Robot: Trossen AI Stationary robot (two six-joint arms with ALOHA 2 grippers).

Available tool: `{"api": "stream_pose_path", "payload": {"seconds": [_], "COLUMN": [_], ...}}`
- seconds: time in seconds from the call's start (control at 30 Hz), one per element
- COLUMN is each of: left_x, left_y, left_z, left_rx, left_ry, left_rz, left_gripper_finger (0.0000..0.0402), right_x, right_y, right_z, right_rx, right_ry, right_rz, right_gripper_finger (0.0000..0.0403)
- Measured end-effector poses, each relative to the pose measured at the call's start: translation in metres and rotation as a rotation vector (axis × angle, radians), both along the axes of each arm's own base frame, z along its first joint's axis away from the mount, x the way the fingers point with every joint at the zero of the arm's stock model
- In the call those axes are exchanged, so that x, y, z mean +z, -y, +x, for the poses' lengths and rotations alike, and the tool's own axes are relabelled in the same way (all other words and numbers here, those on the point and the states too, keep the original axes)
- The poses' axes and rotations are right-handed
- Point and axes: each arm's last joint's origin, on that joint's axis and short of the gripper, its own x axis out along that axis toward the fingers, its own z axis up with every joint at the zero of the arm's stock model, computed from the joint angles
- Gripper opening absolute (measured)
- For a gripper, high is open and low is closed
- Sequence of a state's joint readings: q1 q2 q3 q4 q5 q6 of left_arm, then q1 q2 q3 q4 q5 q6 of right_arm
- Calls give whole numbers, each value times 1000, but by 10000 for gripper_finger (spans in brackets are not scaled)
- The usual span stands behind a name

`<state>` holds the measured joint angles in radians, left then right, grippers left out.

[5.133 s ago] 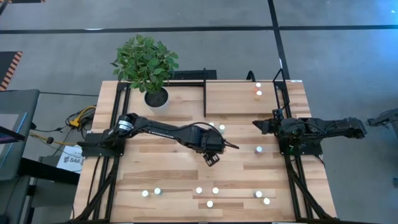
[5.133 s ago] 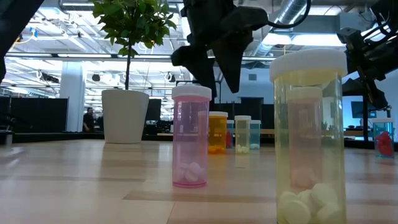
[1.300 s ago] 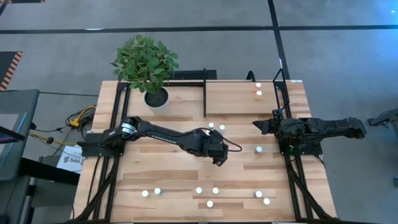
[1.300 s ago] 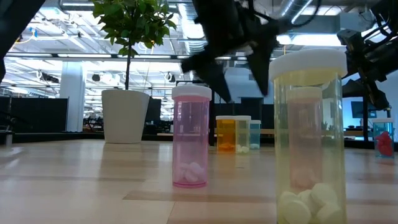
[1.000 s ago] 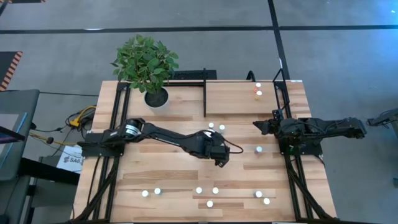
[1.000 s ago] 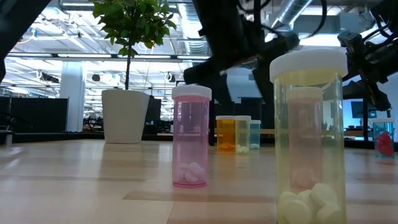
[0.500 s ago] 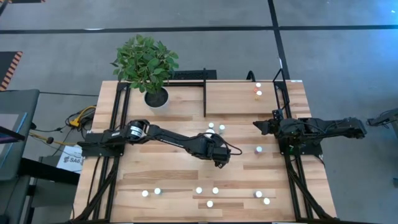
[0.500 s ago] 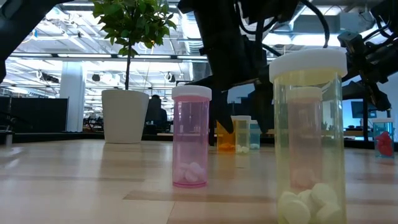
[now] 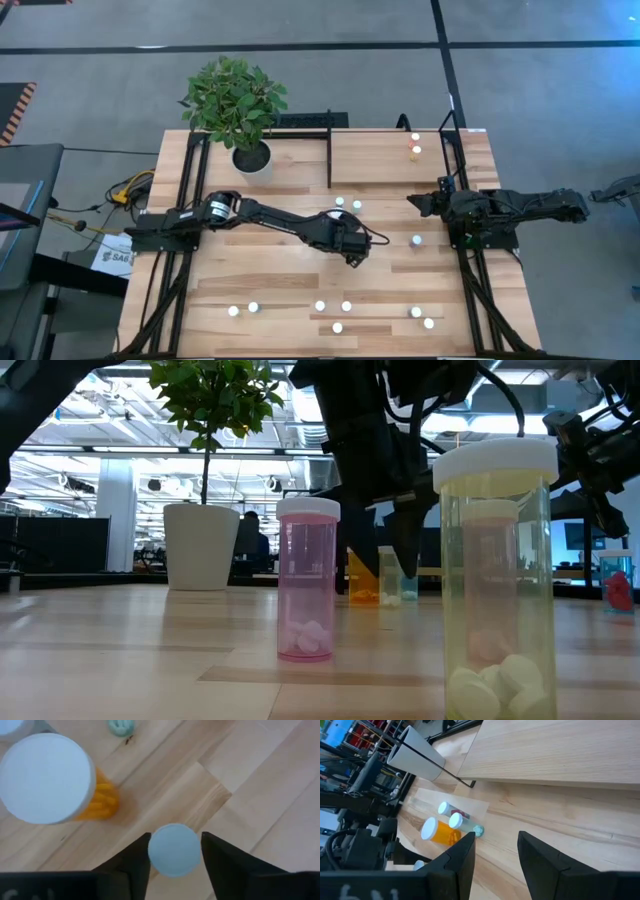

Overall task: Pick and place medicine bottles onto shelf by color
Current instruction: Adjust the yellow pill bottle

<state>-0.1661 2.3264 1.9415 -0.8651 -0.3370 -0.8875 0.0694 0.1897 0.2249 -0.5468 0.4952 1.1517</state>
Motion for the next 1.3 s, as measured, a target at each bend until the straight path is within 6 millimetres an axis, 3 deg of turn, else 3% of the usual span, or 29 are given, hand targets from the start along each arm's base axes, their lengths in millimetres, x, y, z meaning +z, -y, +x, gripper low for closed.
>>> {"api": "stream_pose_path", "payload": {"seconds": [0.37,0.6,1.0,1.3], "left_x": [1,3,4,4], "left_y": [2,-4,-43,-46], "left_z": [4,9,14,15], "left_rx": [-10,-46,35,55], "left_ry": [39,75,94,98], "left_rz": [-26,-10,-17,-3], "left_gripper_finger": [90,87,85,85], "right_x": [0,0,0,0], "right_y": [0,0,0,0], "right_z": [0,0,0,0], "right_rx": [0,0,0,0], "right_ry": [0,0,1,0], "right_rz": [0,0,0,0], "right_gripper_finger": [170,170,170,170]}}
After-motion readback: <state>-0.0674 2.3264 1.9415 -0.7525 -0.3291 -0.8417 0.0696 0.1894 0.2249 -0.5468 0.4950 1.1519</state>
